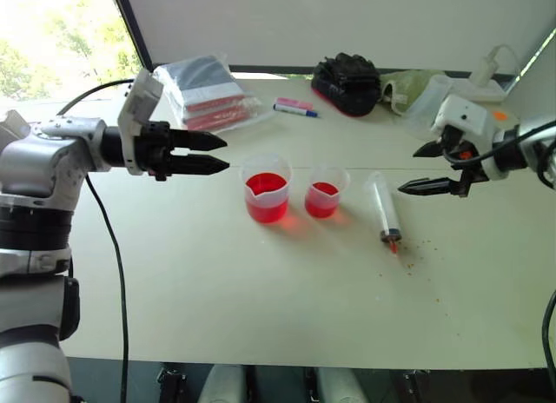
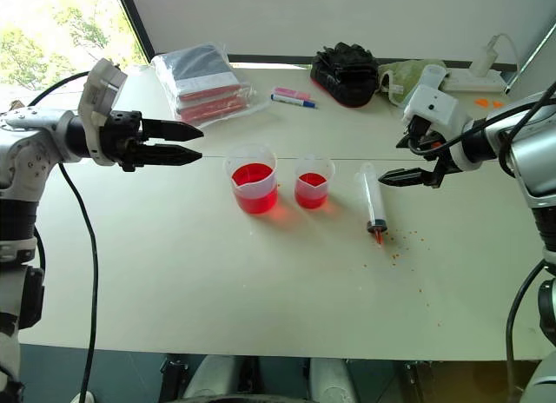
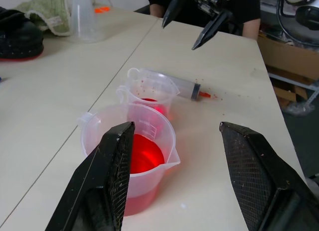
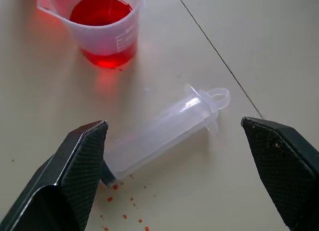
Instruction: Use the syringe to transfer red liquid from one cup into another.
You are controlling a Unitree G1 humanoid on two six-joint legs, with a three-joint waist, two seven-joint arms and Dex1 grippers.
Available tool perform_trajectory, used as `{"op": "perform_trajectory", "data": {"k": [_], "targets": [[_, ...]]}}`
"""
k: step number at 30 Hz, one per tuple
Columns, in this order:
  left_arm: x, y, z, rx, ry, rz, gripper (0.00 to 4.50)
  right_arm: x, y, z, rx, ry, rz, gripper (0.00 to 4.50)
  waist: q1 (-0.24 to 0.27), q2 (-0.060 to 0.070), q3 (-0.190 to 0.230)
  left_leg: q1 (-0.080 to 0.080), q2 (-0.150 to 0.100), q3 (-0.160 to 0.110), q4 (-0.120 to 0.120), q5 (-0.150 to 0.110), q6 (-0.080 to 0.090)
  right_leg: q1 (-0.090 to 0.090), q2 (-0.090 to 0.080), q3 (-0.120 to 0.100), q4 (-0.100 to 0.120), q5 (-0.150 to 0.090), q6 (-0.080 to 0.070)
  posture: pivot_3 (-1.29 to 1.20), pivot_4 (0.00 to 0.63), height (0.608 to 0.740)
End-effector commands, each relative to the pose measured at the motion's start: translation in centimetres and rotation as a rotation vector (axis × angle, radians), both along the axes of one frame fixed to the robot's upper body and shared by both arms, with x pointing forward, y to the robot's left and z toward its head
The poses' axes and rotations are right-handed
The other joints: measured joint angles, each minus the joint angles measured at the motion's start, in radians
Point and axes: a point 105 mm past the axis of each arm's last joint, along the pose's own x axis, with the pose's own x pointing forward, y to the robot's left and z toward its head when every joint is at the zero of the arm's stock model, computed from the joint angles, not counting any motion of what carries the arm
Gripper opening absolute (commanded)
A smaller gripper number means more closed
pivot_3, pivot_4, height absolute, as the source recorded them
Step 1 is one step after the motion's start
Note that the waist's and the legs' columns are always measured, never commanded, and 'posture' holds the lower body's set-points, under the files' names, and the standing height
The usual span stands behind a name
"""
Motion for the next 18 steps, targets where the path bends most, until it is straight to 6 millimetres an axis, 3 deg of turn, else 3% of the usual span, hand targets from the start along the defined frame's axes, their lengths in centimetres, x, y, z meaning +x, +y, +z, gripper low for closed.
{"op": "perform_trajectory", "data": {"k": [1,7,18], "targets": [[-0.1,-0.6,1.1,-0.024,-0.057,-0.024,2.83,0.2,-0.2,0.8,0.058,0.039,-0.191,4.49,0.001,0.000,0.000,0.000,0.000,0.000,0.000,0.000,0.000,0.000,0.000,0.000,0.000,0.000,0.000,0.00,0.150,0.711],[0.2,-1.9,0.9,-0.049,-0.063,-0.056,2.83,1.6,-1.2,-1.1,0.212,0.197,-0.562,4.49,-0.001,0.000,0.000,-0.002,0.000,0.000,0.000,0.000,0.000,-0.002,0.000,0.000,0.002,0.000,0.000,0.00,0.150,0.711],[-0.9,-1.4,-0.1,-0.058,-0.040,-0.034,2.83,3.2,-0.4,-4.6,0.188,0.315,-0.671,4.49,-0.012,0.000,0.000,-0.005,-0.001,0.002,0.001,0.000,-0.001,-0.009,-0.001,0.001,0.013,0.000,0.000,0.00,0.150,0.711]]}}
